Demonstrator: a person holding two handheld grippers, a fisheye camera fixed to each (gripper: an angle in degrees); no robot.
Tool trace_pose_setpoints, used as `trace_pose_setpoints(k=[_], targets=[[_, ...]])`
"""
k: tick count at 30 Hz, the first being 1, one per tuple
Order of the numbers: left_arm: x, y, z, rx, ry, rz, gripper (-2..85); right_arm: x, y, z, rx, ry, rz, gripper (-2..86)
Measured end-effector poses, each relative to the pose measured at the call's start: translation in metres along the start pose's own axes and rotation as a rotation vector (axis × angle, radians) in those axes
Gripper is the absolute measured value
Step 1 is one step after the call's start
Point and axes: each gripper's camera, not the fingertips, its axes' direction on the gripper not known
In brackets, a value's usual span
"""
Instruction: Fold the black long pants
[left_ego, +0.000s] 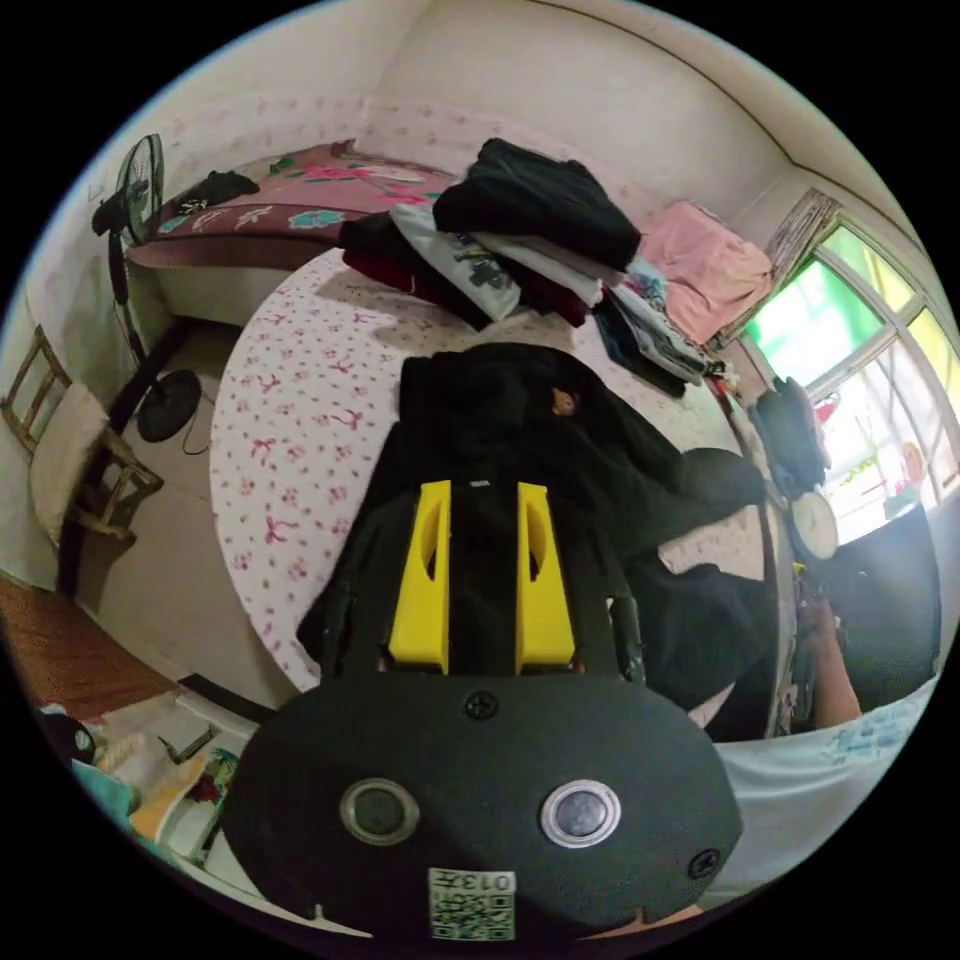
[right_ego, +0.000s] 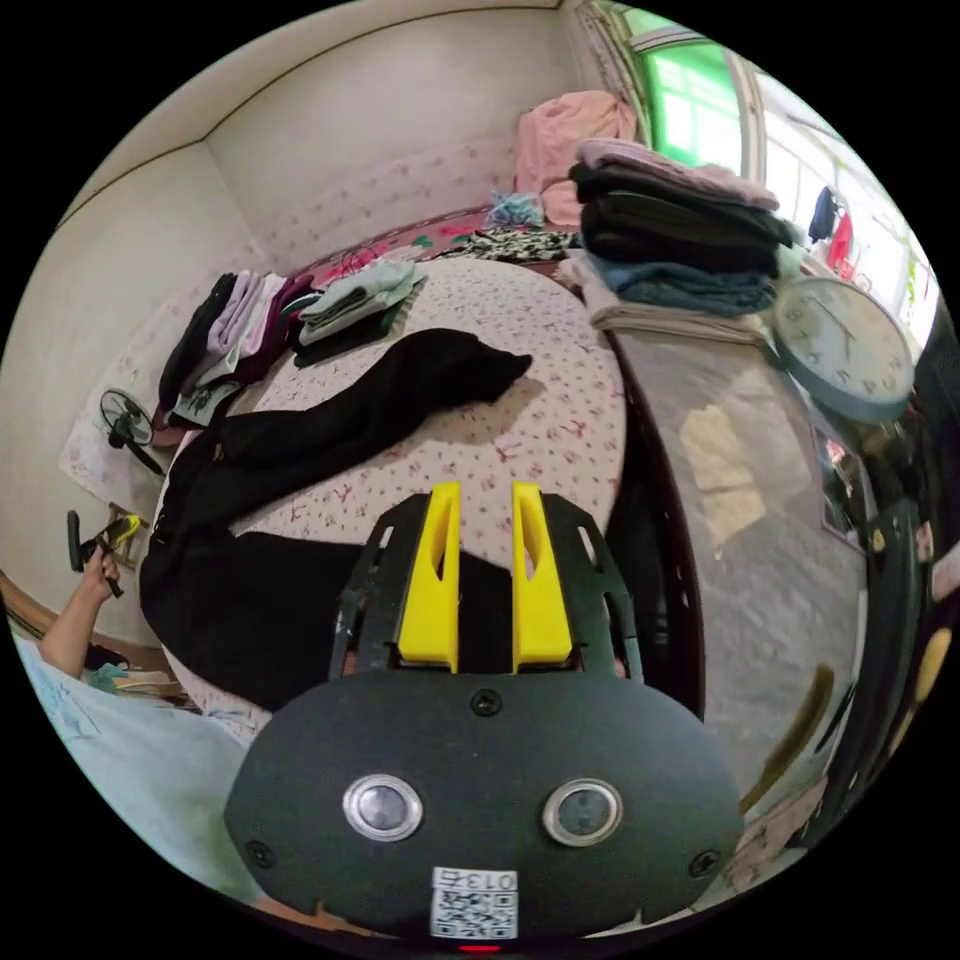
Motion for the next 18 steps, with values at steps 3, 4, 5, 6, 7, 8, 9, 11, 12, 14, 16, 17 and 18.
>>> trace_pose_setpoints(k=[3, 4, 5, 6, 7, 8, 9, 11, 12, 14, 16, 17, 18], targets=[[-0.008, -0.046, 0.025, -0.066, -0.081, 0.001, 12.0, -0.023, -0.044, 0.029, -0.004, 0.03, -0.054, 9.1], [-0.011, -0.062, 0.035, -0.084, -0.082, -0.006, 12.7, -0.029, -0.061, 0.04, -0.006, 0.037, -0.062, 9.9], [-0.012, -0.07, 0.039, -0.088, -0.073, -0.005, 13.1, -0.033, -0.079, 0.051, -0.012, 0.042, -0.062, 10.6], [-0.012, -0.084, 0.048, -0.098, -0.058, 0.003, 13.8, -0.035, -0.088, 0.056, -0.018, 0.042, -0.064, 10.8], [-0.011, -0.096, 0.056, -0.116, -0.06, 0.015, 14.5, -0.038, -0.104, 0.067, -0.035, 0.037, -0.076, 11.6], [-0.01, -0.102, 0.061, -0.129, -0.064, 0.023, 14.7, -0.041, -0.121, 0.076, -0.049, 0.021, -0.082, 12.8], [-0.008, -0.111, 0.071, -0.166, -0.07, 0.039, 15.2, -0.042, -0.128, 0.079, -0.051, 0.007, -0.083, 13.2], [-0.004, -0.121, 0.084, -0.225, -0.079, 0.06, 15.6, -0.046, -0.156, 0.087, -0.059, -0.004, -0.064, 14.2], [-0.002, -0.124, 0.091, -0.249, -0.079, 0.073, 15.4, -0.046, -0.162, 0.089, -0.057, 0.004, -0.055, 14.4], [0.001, -0.127, 0.096, -0.248, -0.103, 0.086, 14.4, -0.049, -0.18, 0.103, -0.096, 0.015, -0.05, 13.4], [0.002, -0.132, 0.096, -0.245, -0.131, 0.076, 10.7, -0.057, -0.186, 0.127, -0.232, -0.001, -0.104, 11.1], [0.002, -0.133, 0.095, -0.248, -0.137, 0.071, 9.3, -0.064, -0.187, 0.144, -0.343, -0.007, -0.146, 9.1], [0.002, -0.136, 0.095, -0.253, -0.128, 0.055, 6.4, -0.068, -0.187, 0.149, -0.368, 0.0, -0.164, 8.3]])
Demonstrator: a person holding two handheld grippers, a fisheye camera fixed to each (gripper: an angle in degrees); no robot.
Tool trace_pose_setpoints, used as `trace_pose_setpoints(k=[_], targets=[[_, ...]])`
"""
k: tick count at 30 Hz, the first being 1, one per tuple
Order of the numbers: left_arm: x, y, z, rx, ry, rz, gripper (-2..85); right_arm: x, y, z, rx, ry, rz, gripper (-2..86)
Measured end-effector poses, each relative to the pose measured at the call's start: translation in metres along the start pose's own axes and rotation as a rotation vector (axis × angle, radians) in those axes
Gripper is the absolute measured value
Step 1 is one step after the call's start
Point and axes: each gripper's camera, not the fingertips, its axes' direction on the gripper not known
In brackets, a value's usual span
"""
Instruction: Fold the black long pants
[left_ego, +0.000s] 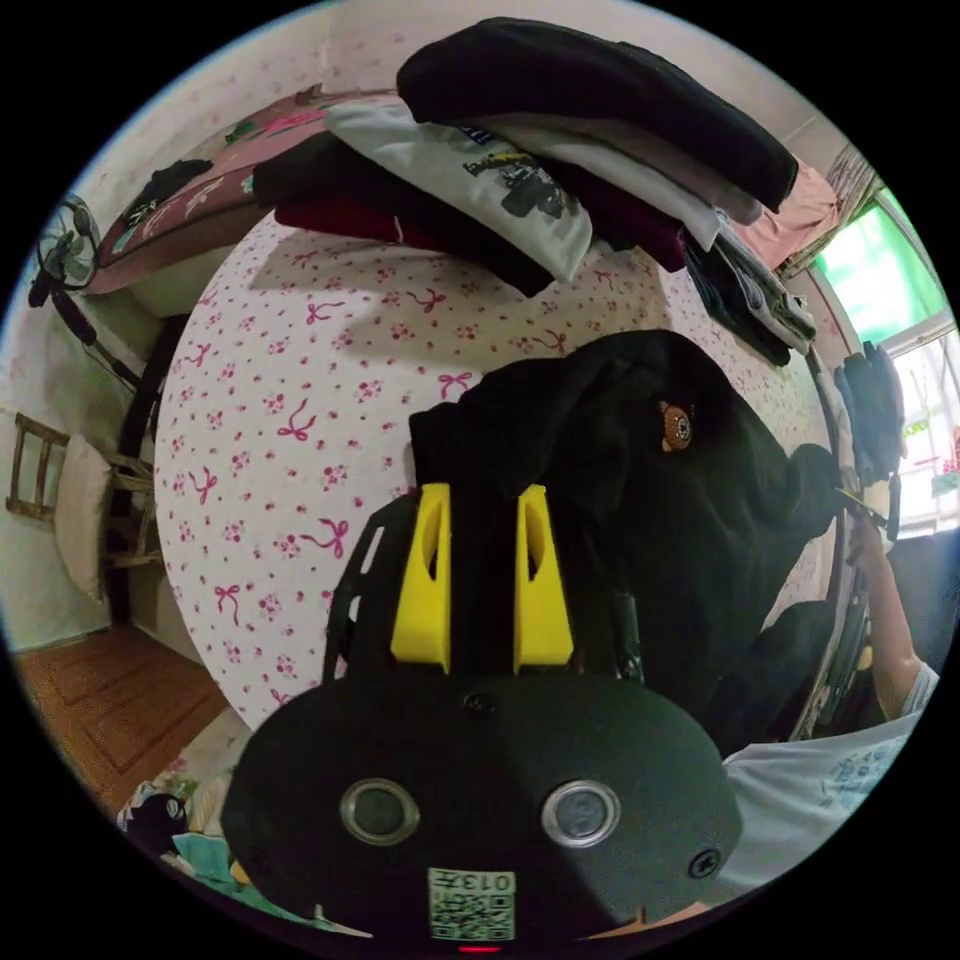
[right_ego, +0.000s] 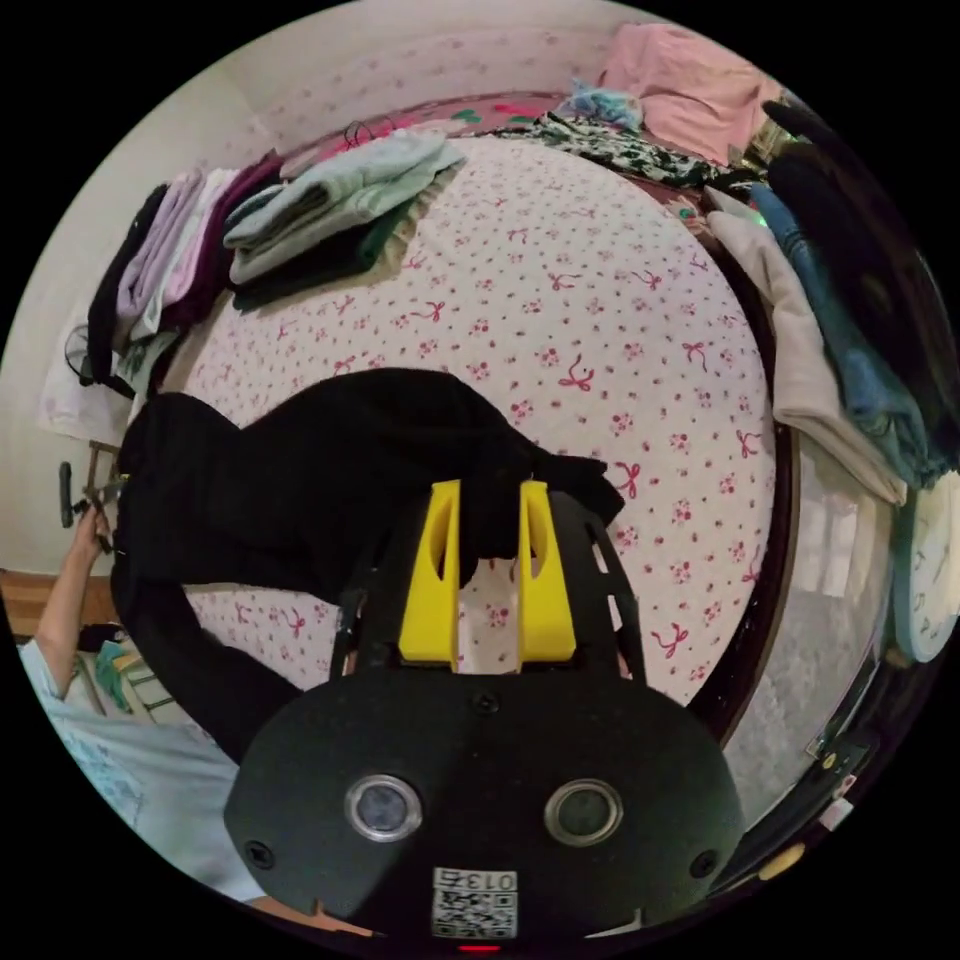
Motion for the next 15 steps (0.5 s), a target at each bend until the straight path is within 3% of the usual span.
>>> trace_pose_setpoints(k=[4, 10, 15], targets=[[0.022, -0.003, -0.017, 0.041, -0.103, 0.058, 3.1, -0.024, -0.008, -0.012, 0.039, 0.123, -0.036, 4.6], [0.022, 0.023, -0.107, 0.309, -0.162, 0.023, 2.4, -0.055, 0.017, -0.097, 0.362, 0.191, -0.146, 4.6], [0.005, 0.045, -0.144, 0.379, -0.173, -0.05, 3.9, -0.07, 0.063, -0.129, 0.506, 0.22, -0.164, 5.7]])
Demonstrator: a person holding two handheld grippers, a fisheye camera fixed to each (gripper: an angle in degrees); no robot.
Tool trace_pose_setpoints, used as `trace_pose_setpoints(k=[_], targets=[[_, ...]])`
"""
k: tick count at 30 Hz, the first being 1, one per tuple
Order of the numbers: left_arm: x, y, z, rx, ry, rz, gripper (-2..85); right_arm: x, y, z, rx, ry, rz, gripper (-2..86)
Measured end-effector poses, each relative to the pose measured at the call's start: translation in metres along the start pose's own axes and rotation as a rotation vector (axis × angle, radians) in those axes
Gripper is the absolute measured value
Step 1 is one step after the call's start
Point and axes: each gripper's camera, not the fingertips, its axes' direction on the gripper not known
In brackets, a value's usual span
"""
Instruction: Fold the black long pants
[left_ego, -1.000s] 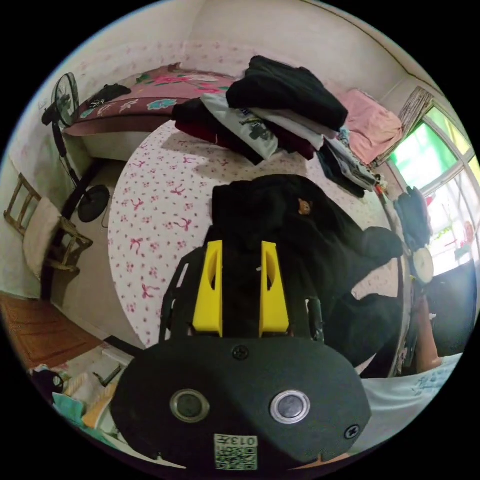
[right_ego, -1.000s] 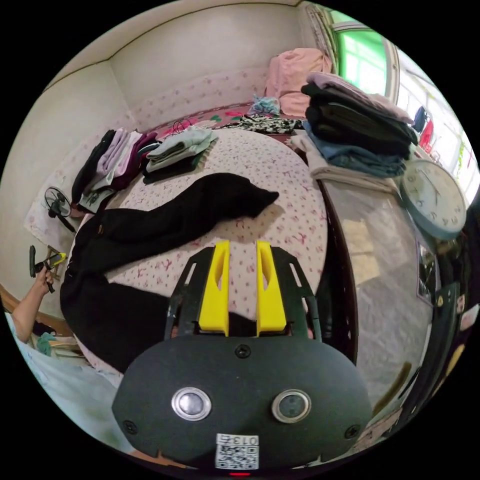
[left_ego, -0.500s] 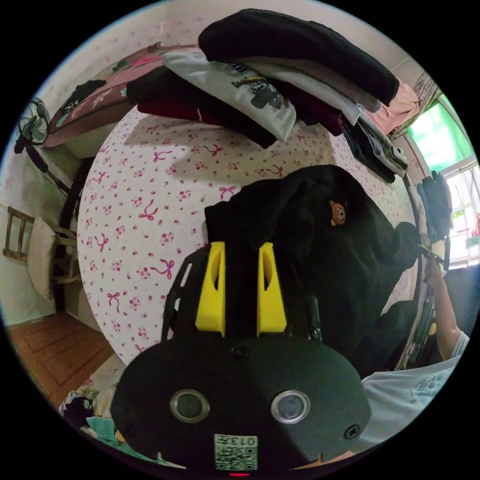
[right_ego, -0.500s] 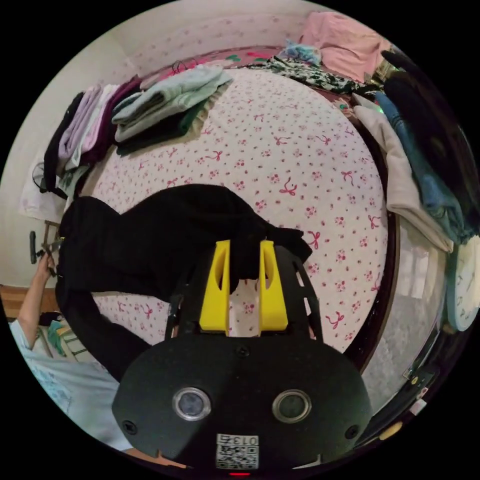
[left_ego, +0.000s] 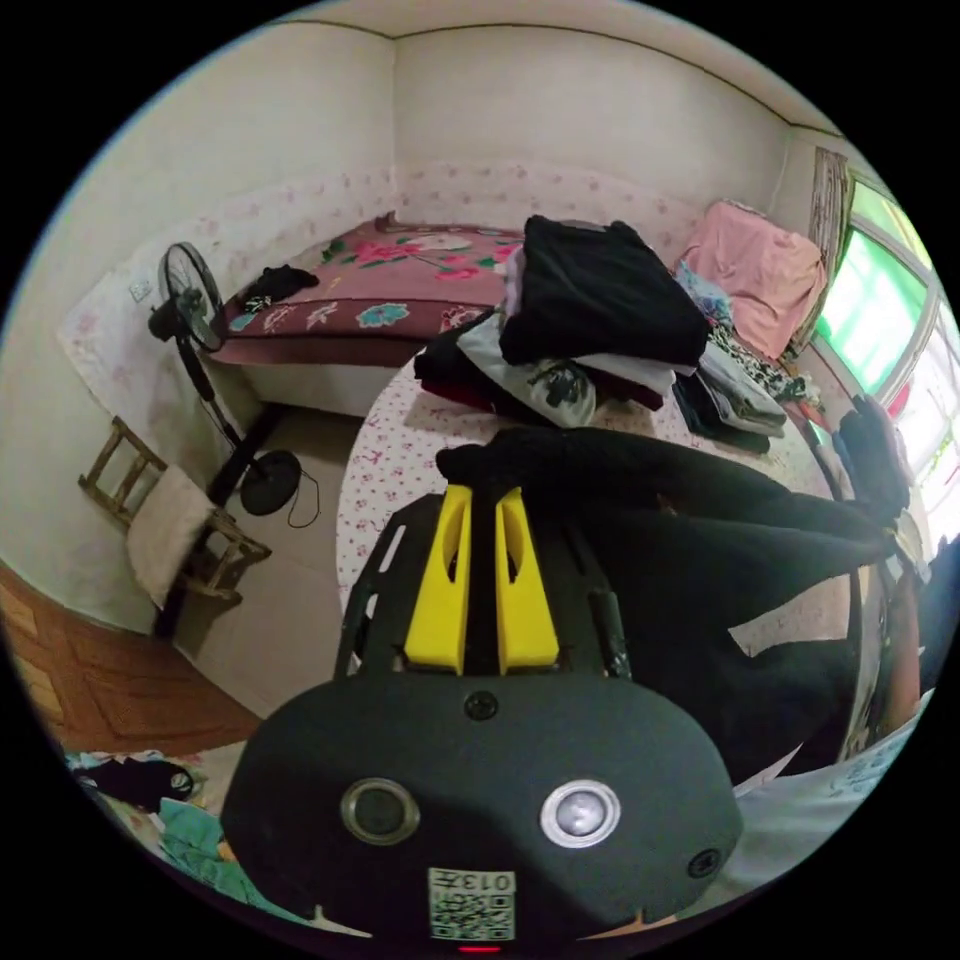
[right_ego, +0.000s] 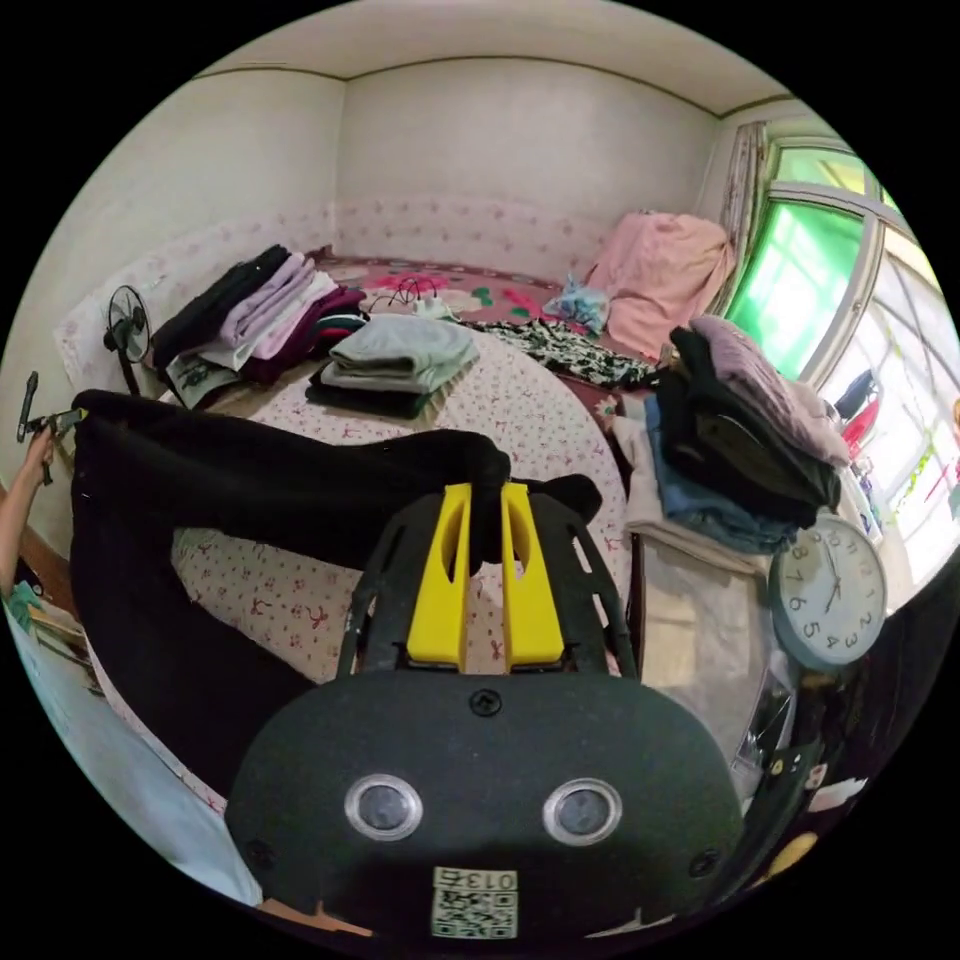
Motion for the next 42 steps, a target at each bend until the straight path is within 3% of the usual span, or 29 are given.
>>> trace_pose_setpoints(k=[3, 4, 7, 11, 15, 18, 22, 24, 27, 30, 33, 36, 39, 42], targets=[[-0.011, 0.015, 0.038, -0.151, 0.057, -0.044, 6.2, -0.003, 0.03, 0.02, -0.132, -0.042, 0.059, 7.3], [-0.014, 0.024, 0.057, -0.242, 0.059, -0.078, 7.0, -0.003, 0.043, 0.04, -0.276, -0.078, 0.104, 7.8], [-0.019, 0.045, 0.061, -0.243, 0.095, -0.147, 8.0, -0.006, 0.075, 0.065, -0.522, -0.128, 0.132, 8.2], [-0.013, 0.047, 0.028, -0.094, 0.057, -0.093, 8.0, 0.007, 0.078, 0.035, -0.43, -0.052, 0.18, 9.1], [0.034, 0.023, -0.005, 0.085, -0.014, 0.154, 7.2, 0.01, 0.05, 0.025, -0.306, -0.05, 0.141, 9.5], [0.07, 0.004, 0.023, -0.063, 0.028, 0.316, 7.4, -0.004, 0.022, 0.045, -0.281, -0.079, 0.066, 9.7], [0.101, 0.001, 0.077, -0.286, -0.002, 0.461, 10.6, -0.032, 0.005, 0.101, -0.446, -0.163, -0.105, 9.3], [0.106, 0.001, 0.089, -0.31, 0.003, 0.468, 11.4, -0.042, 0.009, 0.123, -0.552, -0.18, -0.151, 7.0], [0.111, 0.002, 0.105, -0.356, 0.01, 0.464, 11.7, -0.052, 0.007, 0.115, -0.53, -0.11, -0.202, 3.5], [0.118, 0.005, 0.116, -0.398, -0.015, 0.498, 10.8, -0.052, 0.003, 0.077, -0.364, -0.019, -0.203, 2.5], [0.127, 0.004, 0.119, -0.414, -0.081, 0.528, 4.5, -0.031, 0.011, 0.015, -0.076, -0.004, -0.095, 2.0], [0.132, -0.002, 0.093, -0.269, -0.069, 0.502, 1.5, -0.007, 0.038, -0.032, 0.102, -0.051, 0.028, 1.8], [0.121, -0.008, 0.067, -0.125, -0.028, 0.363, 0.9, -0.011, 0.073, -0.041, 0.056, 0.085, 0.057, 1.8], [0.104, -0.006, 0.065, -0.137, 0.085, 0.274, 1.0, -0.026, 0.108, -0.012, -0.208, 0.128, 0.018, 1.7]])
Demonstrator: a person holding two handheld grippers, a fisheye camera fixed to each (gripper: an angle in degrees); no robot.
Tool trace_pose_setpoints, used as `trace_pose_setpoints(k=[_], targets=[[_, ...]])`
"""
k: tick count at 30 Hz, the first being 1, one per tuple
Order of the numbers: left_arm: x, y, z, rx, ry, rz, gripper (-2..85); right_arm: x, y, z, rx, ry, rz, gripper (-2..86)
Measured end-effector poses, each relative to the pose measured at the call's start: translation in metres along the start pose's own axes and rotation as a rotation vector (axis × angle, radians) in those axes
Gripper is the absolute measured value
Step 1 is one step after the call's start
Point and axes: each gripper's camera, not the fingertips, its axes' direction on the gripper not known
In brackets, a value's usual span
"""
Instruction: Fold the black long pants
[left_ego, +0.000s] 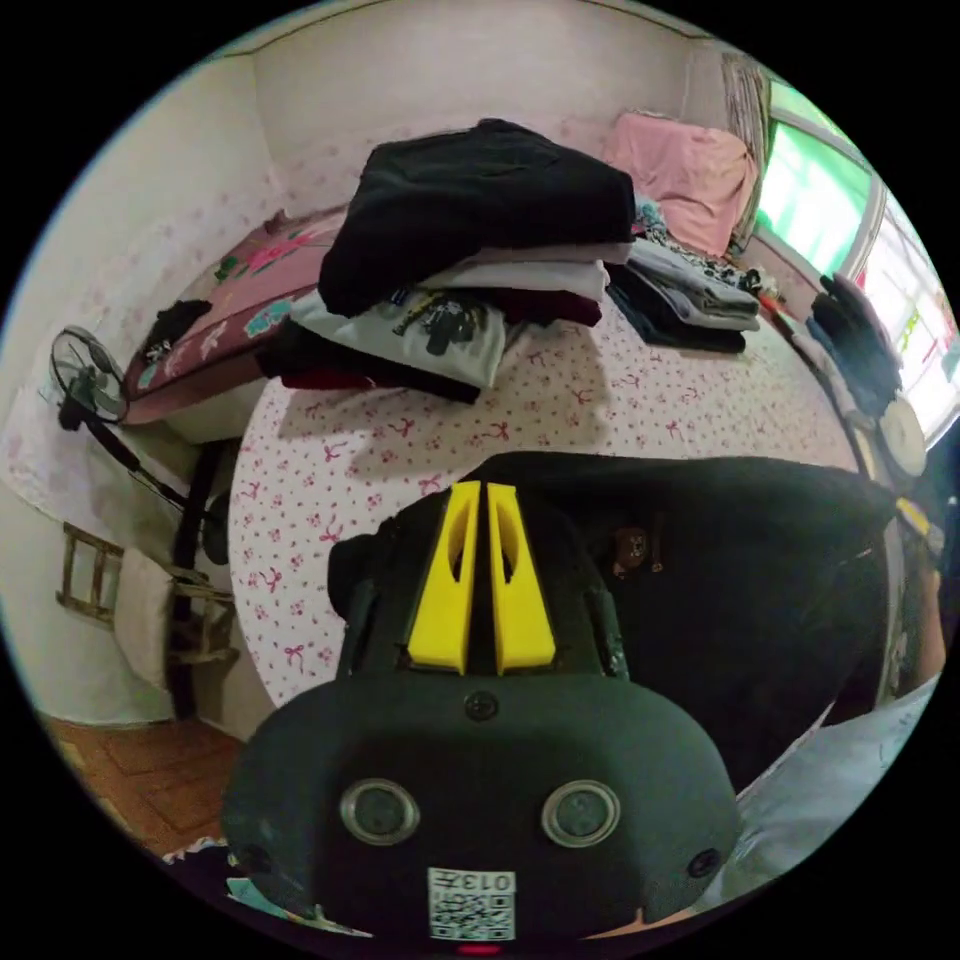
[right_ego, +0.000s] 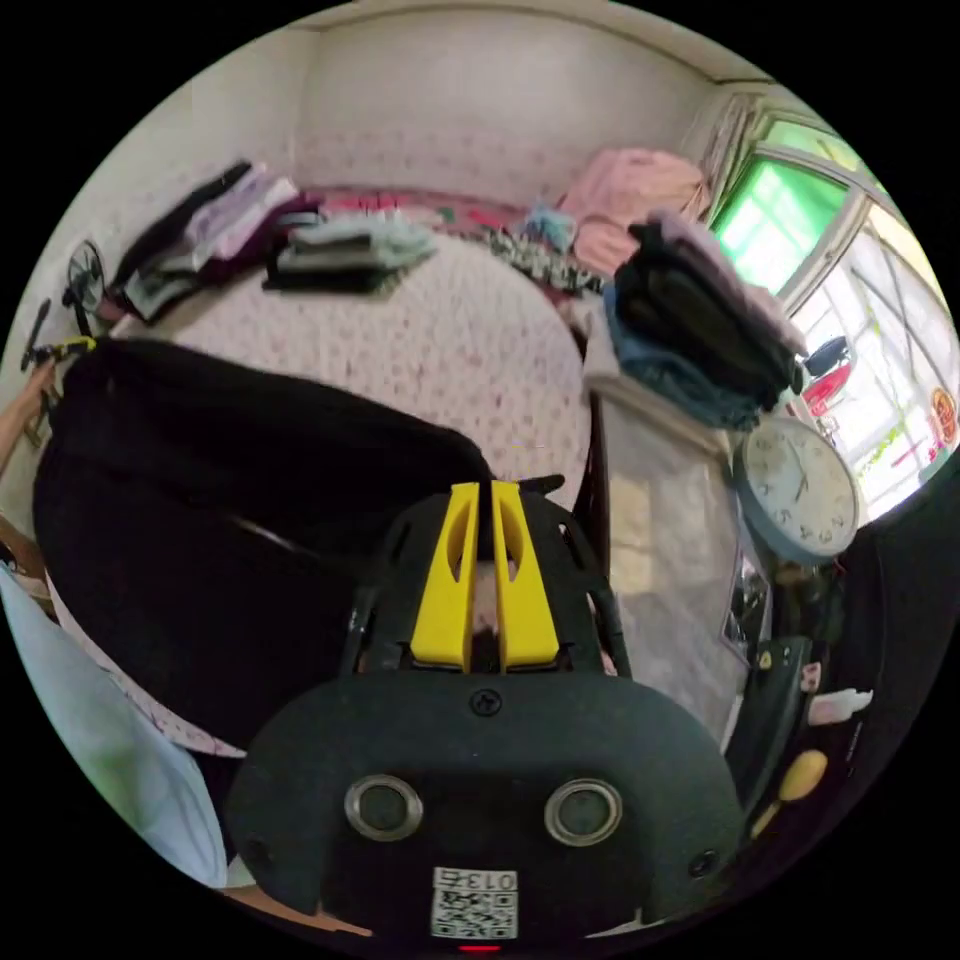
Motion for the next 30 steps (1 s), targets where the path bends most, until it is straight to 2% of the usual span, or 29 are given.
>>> trace_pose_setpoints(k=[2, 5, 7, 11, 14, 17, 19, 20, 22, 24, 26, 30], targets=[[-0.006, 0.006, 0.002, -0.061, 0.012, -0.008, 1.2, -0.011, 0.02, 0.016, -0.088, 0.02, 0.003, 1.7], [-0.024, 0.024, -0.019, 0.028, -0.038, -0.136, 2.0, -0.009, 0.034, 0.02, -0.099, -0.016, 0.08, 1.8], [-0.043, 0.037, -0.031, 0.055, 0.042, -0.194, 3.4, -0.006, 0.038, 0.02, -0.092, -0.032, 0.096, 1.9], [-0.054, 0.047, -0.029, -0.028, 0.101, -0.167, 9.5, -0.004, 0.043, 0.023, -0.098, -0.036, 0.101, 2.0], [-0.035, 0.048, -0.034, -0.009, 0.119, 0.018, 12.2, -0.002, 0.044, 0.023, -0.098, -0.032, 0.115, 2.0], [0.003, 0.044, -0.029, -0.05, -0.054, 0.264, 14.3, 0.0, 0.044, 0.021, -0.09, -0.026, 0.107, 2.0], [0.026, 0.041, -0.014, -0.106, -0.156, 0.41, 12.7, 0.002, 0.044, 0.02, -0.084, -0.019, 0.093, 1.9], [0.03, 0.041, -0.01, -0.119, -0.177, 0.434, 11.8, 0.003, 0.043, 0.018, -0.079, -0.015, 0.084, 1.9], [0.037, 0.037, 0.007, -0.193, -0.283, 0.486, 4.8, 0.006, 0.042, 0.016, -0.074, -0.009, 0.075, 1.8], [0.036, 0.035, 0.01, -0.208, -0.281, 0.502, 3.1, 0.009, 0.041, 0.011, -0.052, 0.002, 0.07, 1.7], [0.029, 0.032, -0.003, -0.161, -0.256, 0.45, 2.3, 0.012, 0.039, -0.007, 0.033, 0.037, 0.063, 1.6], [-0.014, 0.03, -0.063, 0.103, -0.083, 0.228, 1.7, 0.021, 0.034, -0.041, 0.19, 0.071, 0.062, 1.5]])
